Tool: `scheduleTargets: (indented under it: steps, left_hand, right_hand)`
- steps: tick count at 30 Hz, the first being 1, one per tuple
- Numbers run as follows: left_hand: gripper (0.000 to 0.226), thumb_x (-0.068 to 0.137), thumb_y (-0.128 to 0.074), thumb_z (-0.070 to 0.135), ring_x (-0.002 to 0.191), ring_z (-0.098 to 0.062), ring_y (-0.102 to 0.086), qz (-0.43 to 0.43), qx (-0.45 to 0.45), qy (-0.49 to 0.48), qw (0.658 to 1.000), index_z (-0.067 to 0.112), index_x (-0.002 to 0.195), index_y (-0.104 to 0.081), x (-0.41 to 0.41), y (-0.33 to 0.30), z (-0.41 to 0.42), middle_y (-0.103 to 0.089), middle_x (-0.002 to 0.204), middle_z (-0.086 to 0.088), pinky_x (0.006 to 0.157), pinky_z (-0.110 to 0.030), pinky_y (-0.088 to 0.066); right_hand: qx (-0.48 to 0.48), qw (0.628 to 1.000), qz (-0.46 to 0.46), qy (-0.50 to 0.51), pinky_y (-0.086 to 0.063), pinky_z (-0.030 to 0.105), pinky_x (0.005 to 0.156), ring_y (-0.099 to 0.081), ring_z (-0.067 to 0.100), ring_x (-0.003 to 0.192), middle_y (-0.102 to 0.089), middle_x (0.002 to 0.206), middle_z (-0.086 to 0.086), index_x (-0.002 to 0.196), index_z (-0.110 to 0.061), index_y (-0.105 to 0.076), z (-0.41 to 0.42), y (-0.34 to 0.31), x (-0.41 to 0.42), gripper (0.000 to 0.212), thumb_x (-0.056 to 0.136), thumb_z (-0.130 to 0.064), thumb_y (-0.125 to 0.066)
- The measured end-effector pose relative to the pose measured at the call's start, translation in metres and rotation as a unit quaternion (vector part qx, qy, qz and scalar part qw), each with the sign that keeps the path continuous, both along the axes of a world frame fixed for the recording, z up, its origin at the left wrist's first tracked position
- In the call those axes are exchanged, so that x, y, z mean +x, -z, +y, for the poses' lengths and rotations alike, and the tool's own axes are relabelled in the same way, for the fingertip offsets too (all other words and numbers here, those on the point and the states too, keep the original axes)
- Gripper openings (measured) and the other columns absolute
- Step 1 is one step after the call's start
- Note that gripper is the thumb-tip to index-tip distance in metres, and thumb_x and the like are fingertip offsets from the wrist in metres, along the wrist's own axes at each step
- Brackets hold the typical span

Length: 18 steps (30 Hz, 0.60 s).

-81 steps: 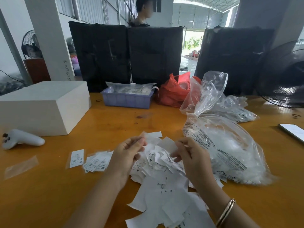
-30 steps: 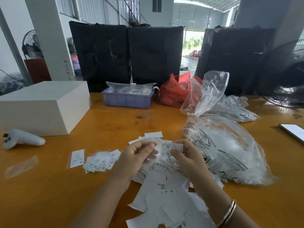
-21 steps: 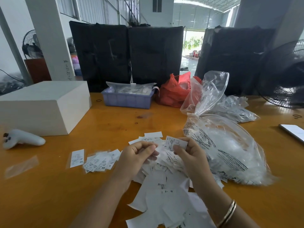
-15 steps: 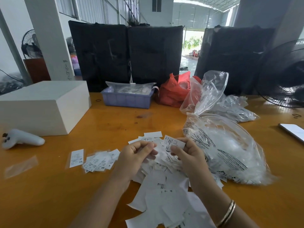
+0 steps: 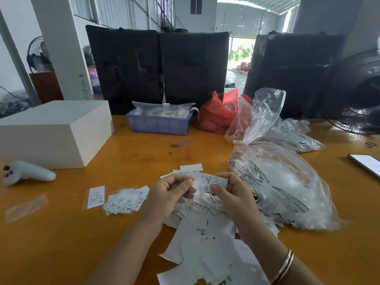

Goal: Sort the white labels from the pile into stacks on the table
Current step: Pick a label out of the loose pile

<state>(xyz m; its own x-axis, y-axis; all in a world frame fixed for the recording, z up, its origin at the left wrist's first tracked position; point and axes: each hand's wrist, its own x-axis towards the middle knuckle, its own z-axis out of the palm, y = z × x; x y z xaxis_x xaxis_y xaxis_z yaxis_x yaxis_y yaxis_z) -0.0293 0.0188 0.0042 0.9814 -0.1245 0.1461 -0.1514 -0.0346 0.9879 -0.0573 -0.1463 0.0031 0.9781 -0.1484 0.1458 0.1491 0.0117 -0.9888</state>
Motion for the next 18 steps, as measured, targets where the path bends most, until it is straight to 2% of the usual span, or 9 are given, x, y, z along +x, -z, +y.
scheduleTargets:
  steps: [4, 8, 12, 18]
  left_hand:
    - [0.006, 0.087, -0.066, 0.02, 0.07, -0.009, -0.071, 0.003, -0.01, 0.002, 1.0, 0.022, 0.089, -0.072, -0.0005, -0.0003, 0.0002, -0.075, 0.078, 0.003, 0.057, -0.013, -0.051]
    - [0.007, 0.086, -0.067, 0.017, 0.069, -0.009, -0.071, 0.002, -0.011, 0.009, 1.0, 0.021, 0.089, -0.072, -0.0004, -0.0002, -0.0005, -0.075, 0.077, 0.002, 0.057, -0.013, -0.051]
    - [0.008, 0.086, -0.067, 0.014, 0.068, -0.008, -0.071, -0.009, 0.014, 0.011, 1.0, 0.02, 0.089, -0.07, -0.0006, 0.0, -0.0024, -0.075, 0.076, 0.004, 0.055, -0.012, -0.049]
    - [0.009, 0.084, -0.068, 0.012, 0.067, -0.007, -0.07, -0.025, 0.023, -0.004, 0.999, 0.02, 0.088, -0.07, -0.0003, 0.0003, -0.0035, -0.075, 0.076, 0.007, 0.055, -0.011, -0.049]
  right_hand:
    - [-0.025, 1.0, -0.013, 0.004, -0.054, 0.038, 0.062, -0.065, 0.02, 0.068, -0.071, 0.078, 0.005, 0.085, -0.03, -0.066, -0.0016, 0.0005, 0.0007, 0.019, 0.087, -0.011, -0.066]
    - [0.014, 1.0, -0.025, 0.008, -0.054, 0.024, 0.058, -0.065, 0.013, 0.067, -0.07, 0.073, -0.001, 0.084, -0.031, -0.067, -0.0023, 0.0004, 0.0011, 0.023, 0.087, -0.009, -0.065]
    - [0.047, 0.999, -0.021, 0.014, -0.05, 0.015, 0.055, -0.067, 0.007, 0.066, -0.071, 0.072, -0.004, 0.092, -0.019, -0.065, -0.0019, -0.0001, 0.0015, 0.013, 0.088, -0.007, -0.064]
    - [0.01, 1.0, 0.013, -0.004, -0.052, 0.022, 0.054, -0.068, 0.012, 0.069, -0.072, 0.076, 0.0, 0.091, -0.023, -0.066, 0.0024, 0.0019, -0.0007, 0.011, 0.087, -0.013, -0.066]
